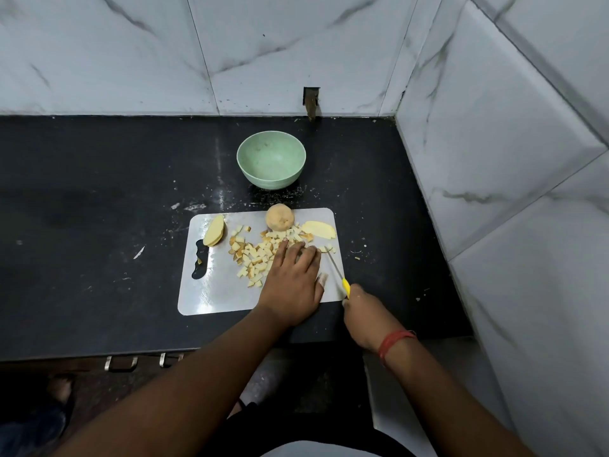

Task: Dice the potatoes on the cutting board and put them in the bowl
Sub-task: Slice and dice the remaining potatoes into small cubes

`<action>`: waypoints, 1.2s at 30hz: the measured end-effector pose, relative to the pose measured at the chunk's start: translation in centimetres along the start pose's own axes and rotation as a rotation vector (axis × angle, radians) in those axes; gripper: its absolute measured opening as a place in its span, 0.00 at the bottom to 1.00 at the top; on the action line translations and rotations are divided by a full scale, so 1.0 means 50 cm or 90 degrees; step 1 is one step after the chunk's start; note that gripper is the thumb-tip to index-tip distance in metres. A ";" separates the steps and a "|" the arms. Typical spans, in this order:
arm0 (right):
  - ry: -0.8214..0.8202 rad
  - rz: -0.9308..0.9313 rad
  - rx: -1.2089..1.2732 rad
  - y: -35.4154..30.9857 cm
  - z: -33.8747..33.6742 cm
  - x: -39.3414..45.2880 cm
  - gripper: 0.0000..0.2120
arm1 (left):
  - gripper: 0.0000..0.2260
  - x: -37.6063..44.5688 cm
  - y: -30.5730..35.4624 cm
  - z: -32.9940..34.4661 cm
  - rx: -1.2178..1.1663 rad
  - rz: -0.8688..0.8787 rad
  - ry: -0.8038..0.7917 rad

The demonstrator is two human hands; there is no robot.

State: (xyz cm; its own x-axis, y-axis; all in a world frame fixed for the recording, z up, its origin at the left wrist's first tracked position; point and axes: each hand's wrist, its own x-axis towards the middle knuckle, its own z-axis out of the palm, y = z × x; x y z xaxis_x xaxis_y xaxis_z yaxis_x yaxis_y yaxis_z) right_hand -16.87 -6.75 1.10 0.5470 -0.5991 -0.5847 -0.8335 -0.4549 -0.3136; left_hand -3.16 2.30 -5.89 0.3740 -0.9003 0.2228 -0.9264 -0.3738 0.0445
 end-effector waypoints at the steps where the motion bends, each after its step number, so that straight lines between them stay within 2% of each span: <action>1: -0.002 0.000 0.000 0.008 0.002 -0.007 0.04 | 0.24 0.001 0.000 -0.001 -0.001 0.000 -0.004; 9: 0.056 -0.069 0.049 0.019 -0.007 -0.025 0.05 | 0.25 -0.003 -0.001 -0.001 -0.014 -0.006 0.003; 12: 0.028 -0.055 0.019 0.002 -0.013 -0.006 0.04 | 0.25 -0.007 -0.003 0.000 -0.018 -0.009 0.005; 16: -0.006 -0.029 0.003 -0.007 -0.009 0.016 0.08 | 0.24 -0.003 -0.003 0.001 -0.035 -0.022 -0.003; 20: -0.028 -0.023 -0.006 0.004 -0.002 0.008 0.02 | 0.24 -0.003 -0.003 0.002 -0.038 -0.026 -0.020; 28: 0.032 -0.067 0.046 0.015 -0.011 -0.012 0.05 | 0.24 -0.007 -0.007 0.001 -0.045 -0.022 -0.002; 36: 0.006 -0.049 0.012 -0.004 -0.012 0.004 0.03 | 0.24 -0.006 -0.007 0.000 -0.063 -0.031 0.001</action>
State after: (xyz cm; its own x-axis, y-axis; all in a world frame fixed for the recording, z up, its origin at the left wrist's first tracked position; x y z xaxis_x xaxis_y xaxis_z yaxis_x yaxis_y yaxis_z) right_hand -16.53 -7.18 1.47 0.6104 -0.5692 -0.5508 -0.7901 -0.4872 -0.3721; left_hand -2.93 2.70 -5.97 0.4193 -0.8807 0.2201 -0.9066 -0.3938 0.1517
